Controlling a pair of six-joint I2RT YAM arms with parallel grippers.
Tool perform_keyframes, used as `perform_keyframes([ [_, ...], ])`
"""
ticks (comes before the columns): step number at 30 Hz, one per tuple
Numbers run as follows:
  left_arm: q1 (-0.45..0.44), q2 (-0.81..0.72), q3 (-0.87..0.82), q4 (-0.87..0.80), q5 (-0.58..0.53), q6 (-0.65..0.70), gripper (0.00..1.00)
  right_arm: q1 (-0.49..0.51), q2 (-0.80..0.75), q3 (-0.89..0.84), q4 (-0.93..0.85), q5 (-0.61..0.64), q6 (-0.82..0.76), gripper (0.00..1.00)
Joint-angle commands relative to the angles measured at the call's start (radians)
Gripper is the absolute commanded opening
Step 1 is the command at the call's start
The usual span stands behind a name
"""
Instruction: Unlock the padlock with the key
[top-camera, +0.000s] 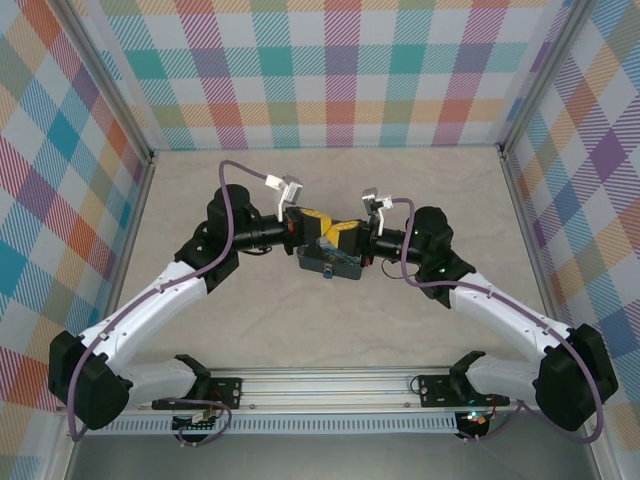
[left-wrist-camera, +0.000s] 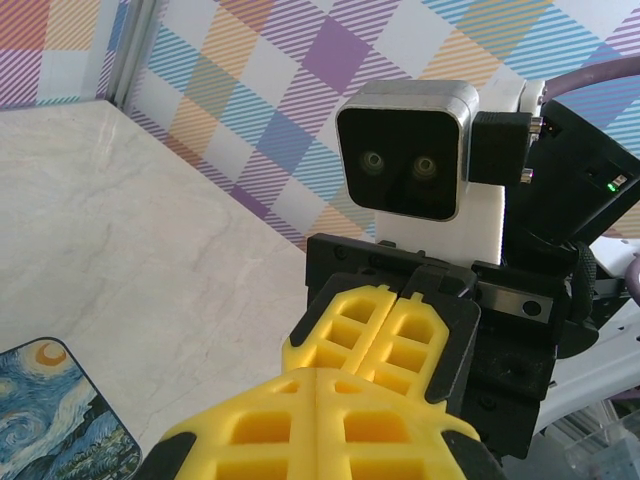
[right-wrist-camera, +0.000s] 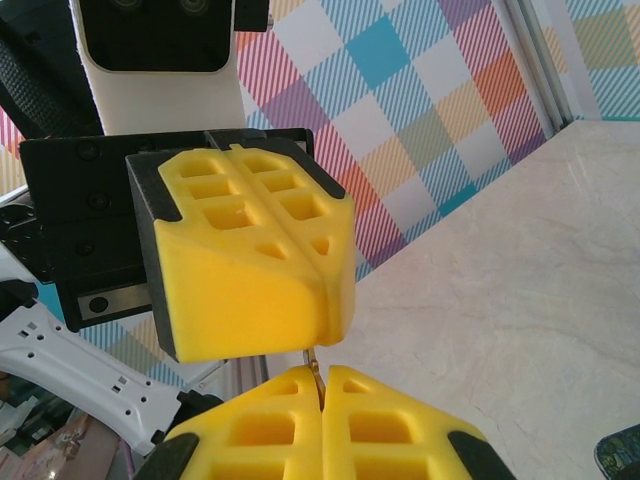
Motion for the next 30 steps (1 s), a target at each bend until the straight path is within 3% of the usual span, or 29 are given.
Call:
perform_keyframes([
  [1, -0.015, -0.031, 0.017, 0.025, -0.007, 0.019, 0.00, -0.001, -0.001, 0.017, 0.013, -0.022, -0.010, 0.01],
  [3, -0.015, -0.032, 0.017, 0.024, -0.019, 0.018, 0.03, -0.001, -0.006, 0.020, -0.007, -0.016, -0.019, 0.01],
  [5, -0.016, -0.043, 0.018, 0.006, -0.060, 0.021, 0.24, 0.000, -0.016, 0.030, -0.069, 0.001, -0.043, 0.00],
  [7, -0.014, -0.065, 0.019, -0.028, -0.120, 0.034, 0.38, -0.001, -0.033, 0.039, -0.157, 0.034, -0.082, 0.01],
  [11, -0.008, -0.113, -0.004, -0.126, -0.240, 0.053, 0.63, -0.002, -0.068, 0.027, -0.314, 0.130, -0.152, 0.01],
  [15, -0.002, -0.145, -0.104, -0.147, -0.260, 0.003, 0.81, -0.007, -0.064, -0.028, -0.347, 0.202, -0.147, 0.02],
  [19, -0.002, -0.160, -0.263, -0.081, -0.253, -0.062, 0.87, -0.052, 0.007, -0.080, -0.275, 0.189, -0.076, 0.03],
  [24, -0.011, -0.138, -0.450, 0.083, -0.277, -0.075, 0.92, -0.138, 0.157, -0.127, -0.026, 0.120, 0.064, 0.02],
  [30, -0.019, 0.027, -0.491, 0.230, -0.259, -0.038, 0.94, -0.171, 0.330, -0.052, 0.036, 0.078, 0.072, 0.02],
])
